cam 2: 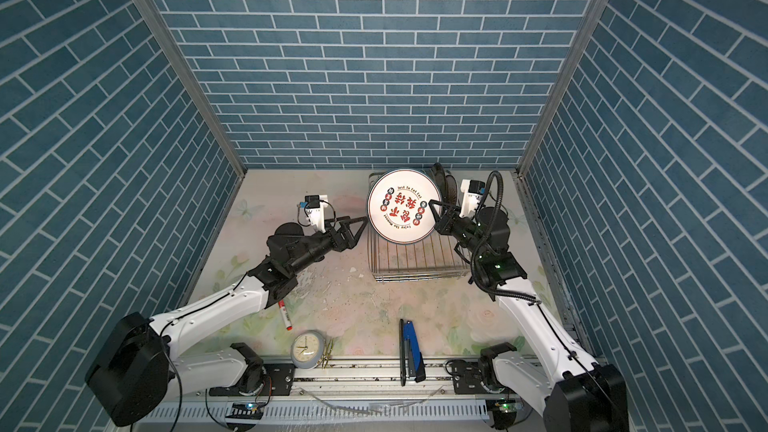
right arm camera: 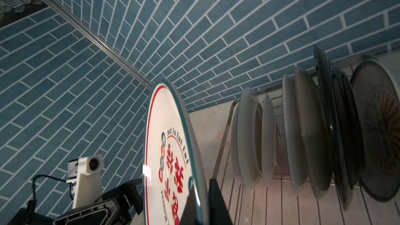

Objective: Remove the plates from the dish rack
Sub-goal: 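Pass the white plate to the left gripper, grasping its rim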

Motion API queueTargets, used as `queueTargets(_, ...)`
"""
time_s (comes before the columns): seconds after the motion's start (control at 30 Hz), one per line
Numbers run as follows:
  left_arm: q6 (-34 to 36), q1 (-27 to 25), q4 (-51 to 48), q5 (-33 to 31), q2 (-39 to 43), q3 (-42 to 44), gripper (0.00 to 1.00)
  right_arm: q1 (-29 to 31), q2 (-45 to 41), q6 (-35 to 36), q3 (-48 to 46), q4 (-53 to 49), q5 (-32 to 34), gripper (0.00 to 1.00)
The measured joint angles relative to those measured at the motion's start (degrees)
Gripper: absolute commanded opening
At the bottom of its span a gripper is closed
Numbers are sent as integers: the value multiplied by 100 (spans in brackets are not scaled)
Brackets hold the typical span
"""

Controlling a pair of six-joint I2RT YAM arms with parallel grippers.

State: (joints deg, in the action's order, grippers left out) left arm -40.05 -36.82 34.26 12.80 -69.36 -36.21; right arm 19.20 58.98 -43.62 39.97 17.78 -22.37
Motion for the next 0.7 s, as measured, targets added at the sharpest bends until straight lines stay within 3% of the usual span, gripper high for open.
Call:
queueTargets(0.1,-31,-188,63,-109,42,70,93,190,136,-68,-107,166,-55,0)
queueTargets(0.23,-190,-328,514,-184,44,358,71,527,153,-70,-203,417,9,0)
queueTargets(0.47,-402,-442,844,-595,17,831,48,940,214,-48,-481,811,94,0)
queueTargets(0.7,-479,-660,955,-940,63,949,35,977,306,-76,-634,1073,125,0)
